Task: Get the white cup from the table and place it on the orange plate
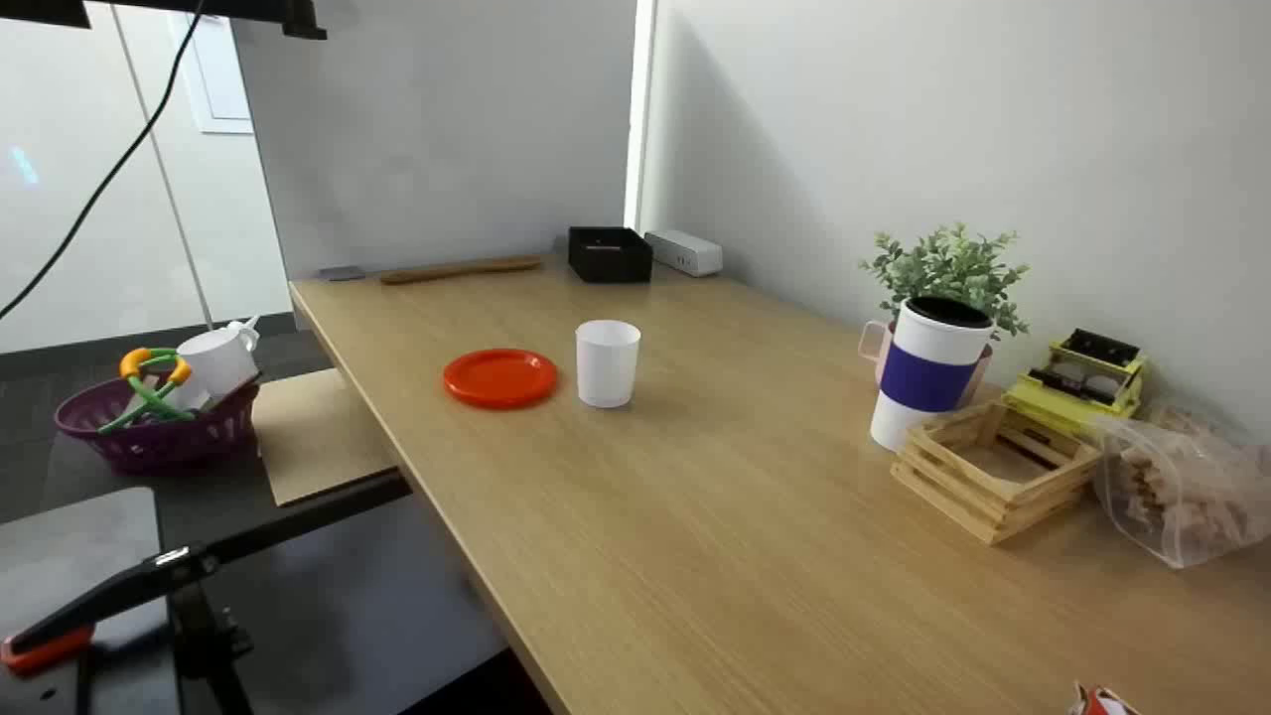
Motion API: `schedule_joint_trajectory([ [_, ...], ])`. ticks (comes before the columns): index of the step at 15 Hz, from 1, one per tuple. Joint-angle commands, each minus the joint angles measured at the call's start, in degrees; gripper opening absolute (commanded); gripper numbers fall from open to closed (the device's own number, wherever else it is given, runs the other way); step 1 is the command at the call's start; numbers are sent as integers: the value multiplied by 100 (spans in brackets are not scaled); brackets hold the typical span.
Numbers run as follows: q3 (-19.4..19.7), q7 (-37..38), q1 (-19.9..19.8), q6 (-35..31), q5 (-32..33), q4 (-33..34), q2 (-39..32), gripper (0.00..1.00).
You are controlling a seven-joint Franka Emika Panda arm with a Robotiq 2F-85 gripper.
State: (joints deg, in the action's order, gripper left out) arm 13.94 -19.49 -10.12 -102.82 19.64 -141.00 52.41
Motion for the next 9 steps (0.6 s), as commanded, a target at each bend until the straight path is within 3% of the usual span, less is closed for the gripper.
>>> schedule_joint_trajectory([
  [1, 46, 49, 86, 39, 48, 24, 7, 100],
  [9, 73, 13, 165, -86, 33, 44, -60, 100],
])
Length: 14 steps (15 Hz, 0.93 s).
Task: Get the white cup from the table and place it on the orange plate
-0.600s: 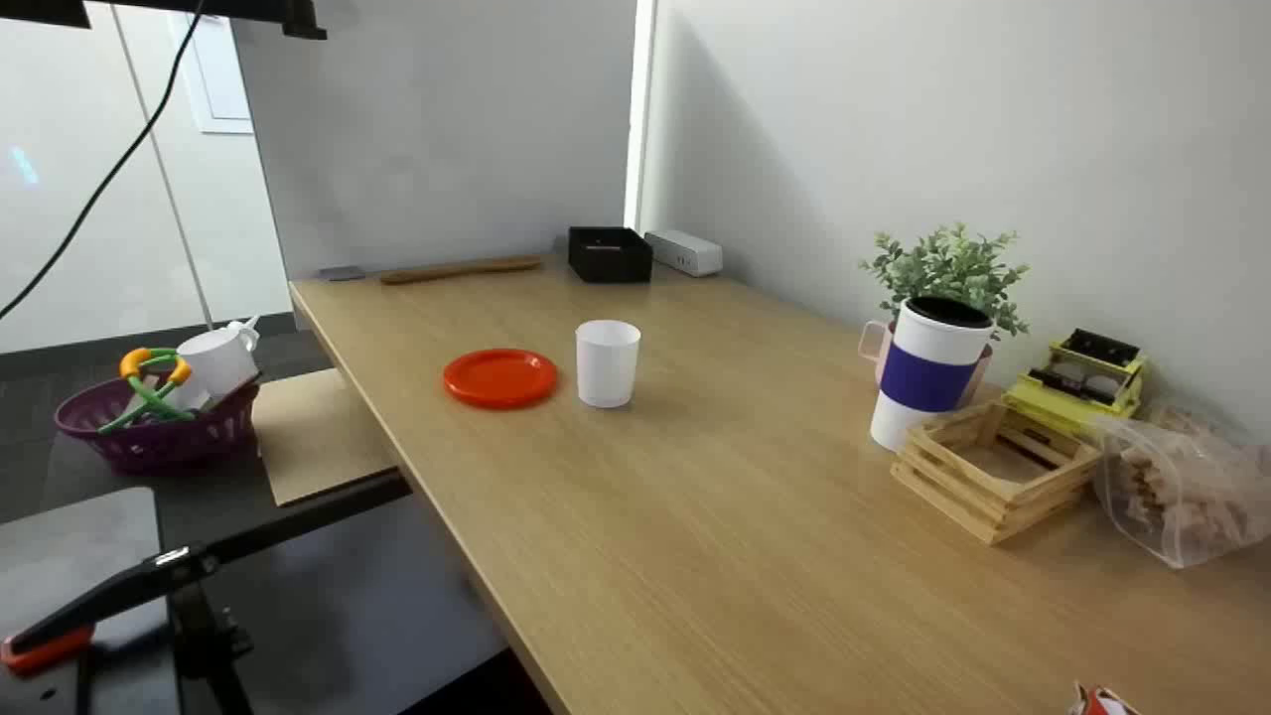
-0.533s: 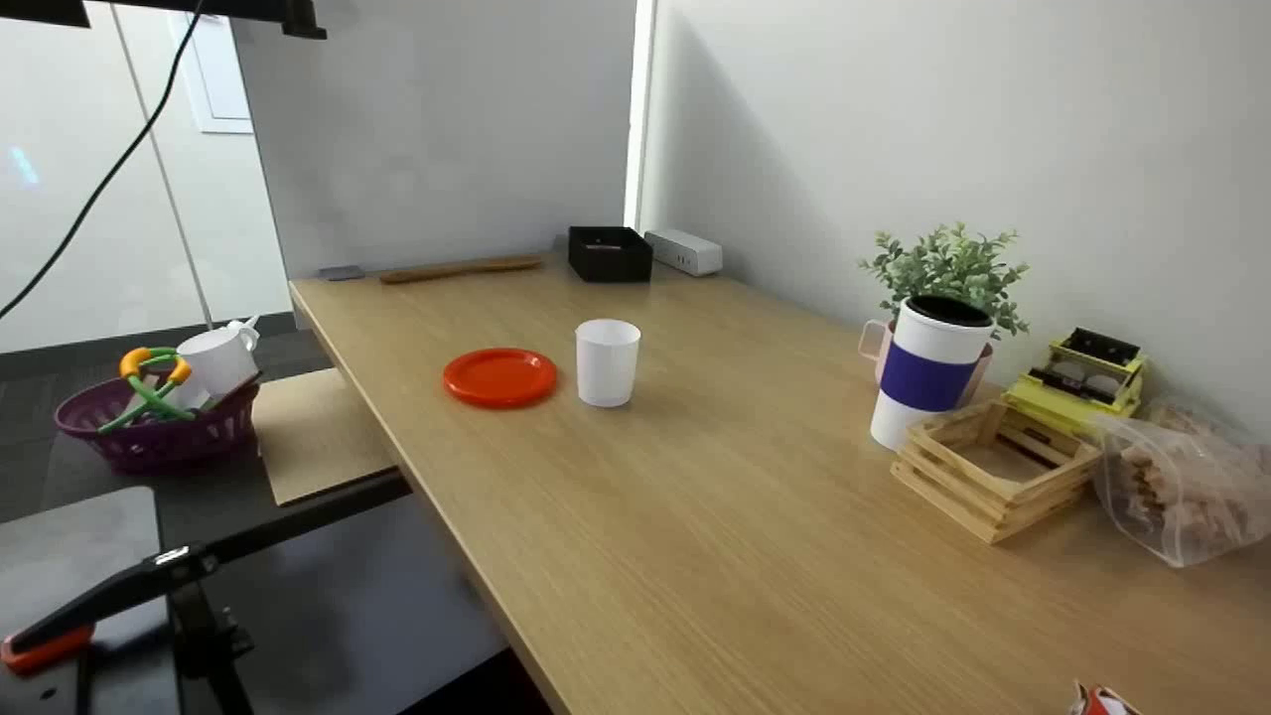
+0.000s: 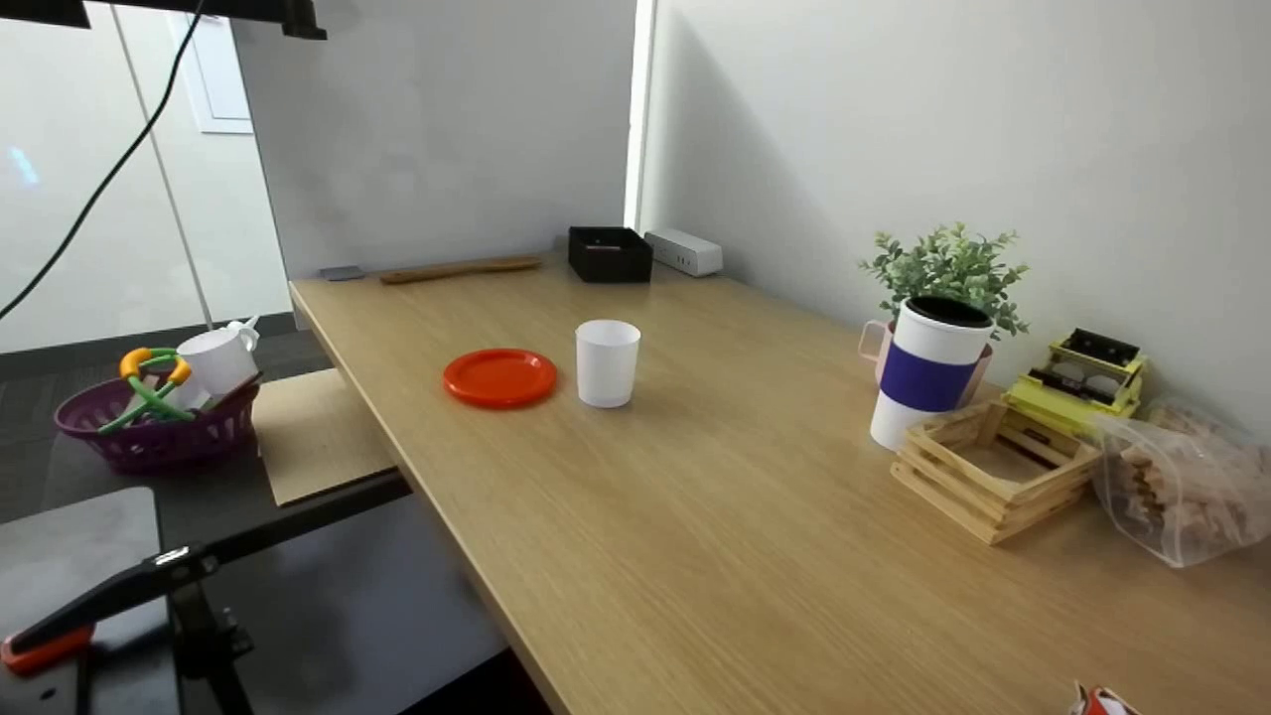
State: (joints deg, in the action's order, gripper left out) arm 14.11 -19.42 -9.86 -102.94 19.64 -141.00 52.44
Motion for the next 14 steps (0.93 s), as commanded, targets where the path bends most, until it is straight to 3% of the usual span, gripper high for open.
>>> schedule_joint_trajectory([
  [1, 29, 13, 179, -121, 35, 68, -118, 100],
  [14, -158, -206, 1076, -448, -184, 622, -1056, 100],
])
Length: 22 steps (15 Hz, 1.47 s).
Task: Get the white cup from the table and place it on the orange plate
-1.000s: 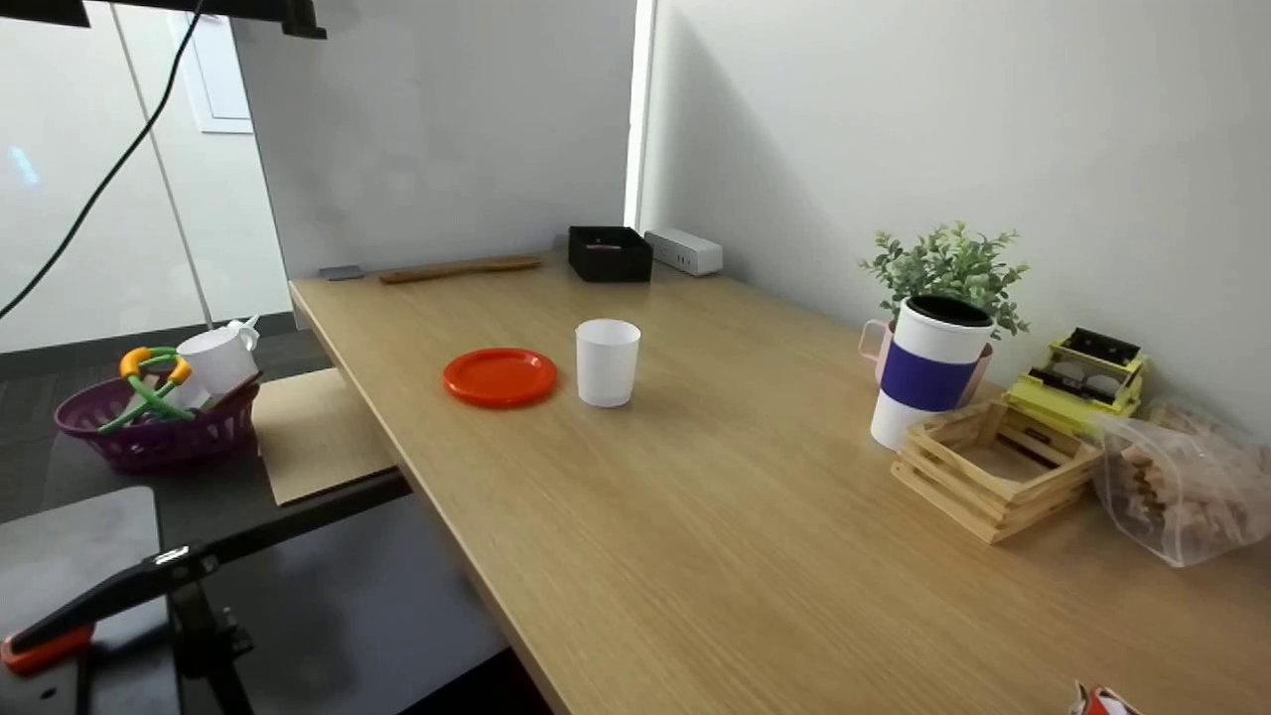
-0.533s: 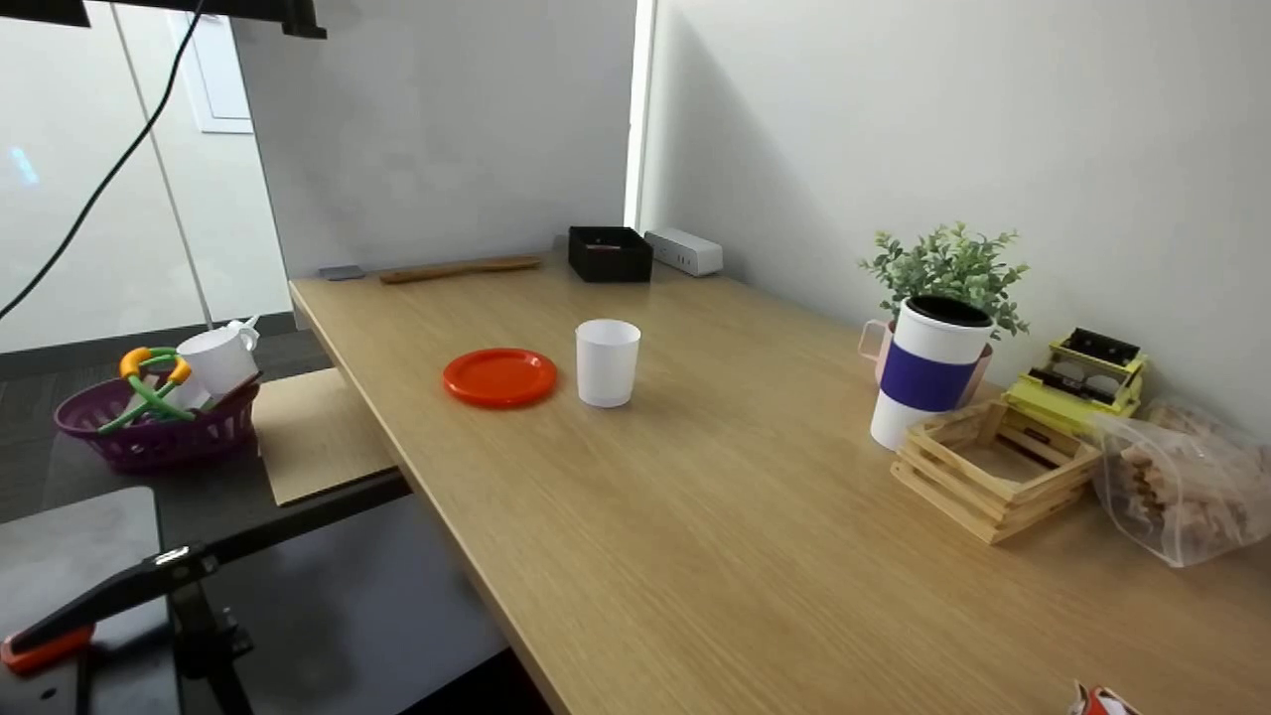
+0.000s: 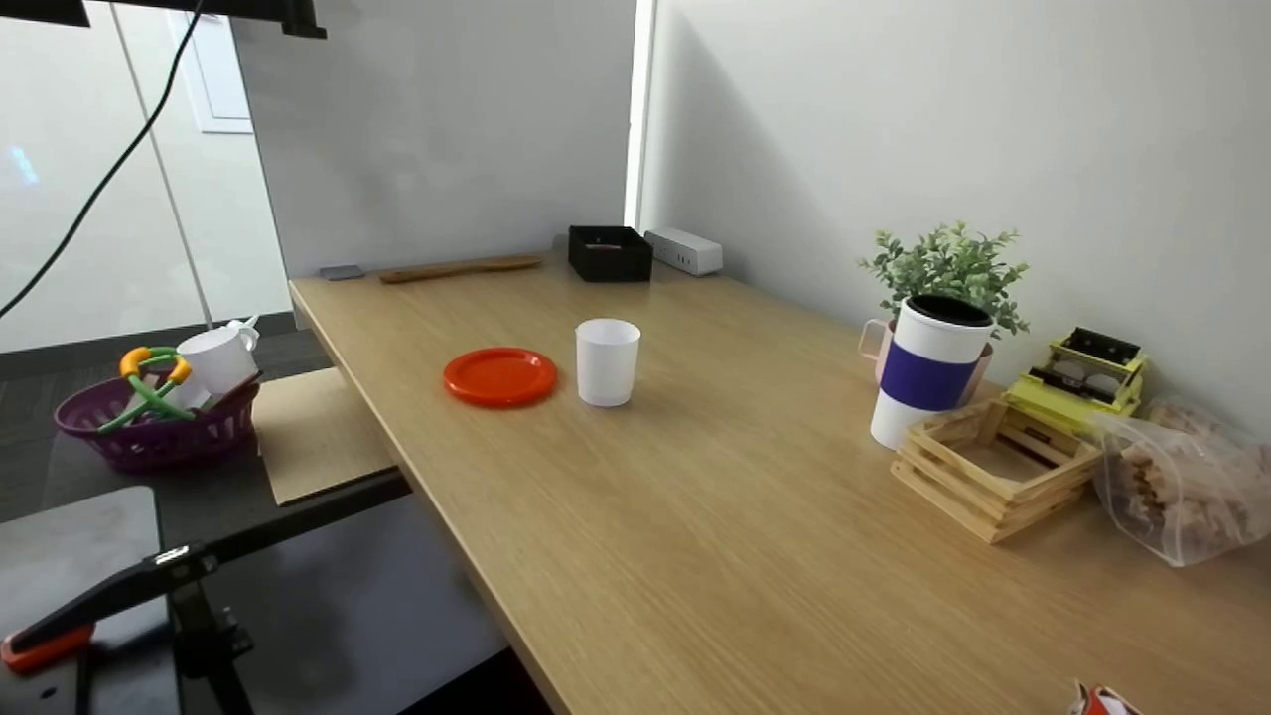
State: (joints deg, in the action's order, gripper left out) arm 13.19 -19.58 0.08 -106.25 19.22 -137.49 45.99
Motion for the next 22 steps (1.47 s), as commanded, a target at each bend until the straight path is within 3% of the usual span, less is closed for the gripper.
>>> schedule_joint_trajectory([
  [1, -85, -220, 150, -128, -186, 332, -522, 100],
  [9, -189, -935, 530, 91, -552, 842, -1404, 100],
  [16, -437, -1676, 560, 675, -500, 1469, -2279, 100],
  [18, -480, -1529, 480, 425, -538, 1189, -2043, 100],
  [22, -531, -1560, 474, 538, -506, 1373, -2231, 100],
])
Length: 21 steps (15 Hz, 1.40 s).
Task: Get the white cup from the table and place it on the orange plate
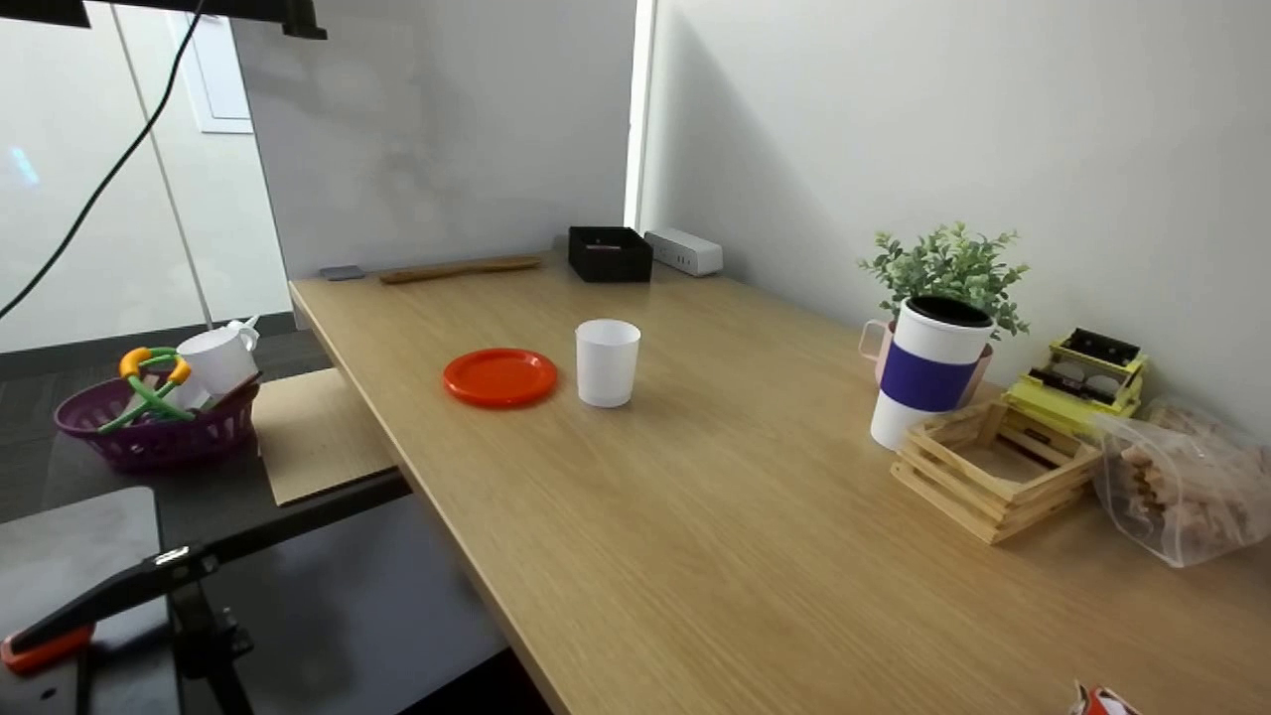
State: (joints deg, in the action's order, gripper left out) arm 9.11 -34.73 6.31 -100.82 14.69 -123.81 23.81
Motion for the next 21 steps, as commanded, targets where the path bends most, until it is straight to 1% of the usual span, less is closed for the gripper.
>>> schedule_joint_trajectory([
  [1, -123, -50, -149, 1, -53, 15, -15, 100],
  [2, -118, -58, -154, -41, -43, -34, 48, 100],
  [4, -39, -261, -109, -134, -174, 44, -59, 100],
  [6, 39, -670, -23, -182, -402, 180, -268, 100],
  [10, 63, -1725, 55, -172, -1040, 500, -734, 100],
  [14, -74, -2421, 12, -117, -1780, 1013, -1400, 100],
  [17, -239, -2619, -48, 19, -2258, 1453, -1930, 100],
  [21, -494, -2481, -128, 31, -3051, 1963, -2549, 100],
])
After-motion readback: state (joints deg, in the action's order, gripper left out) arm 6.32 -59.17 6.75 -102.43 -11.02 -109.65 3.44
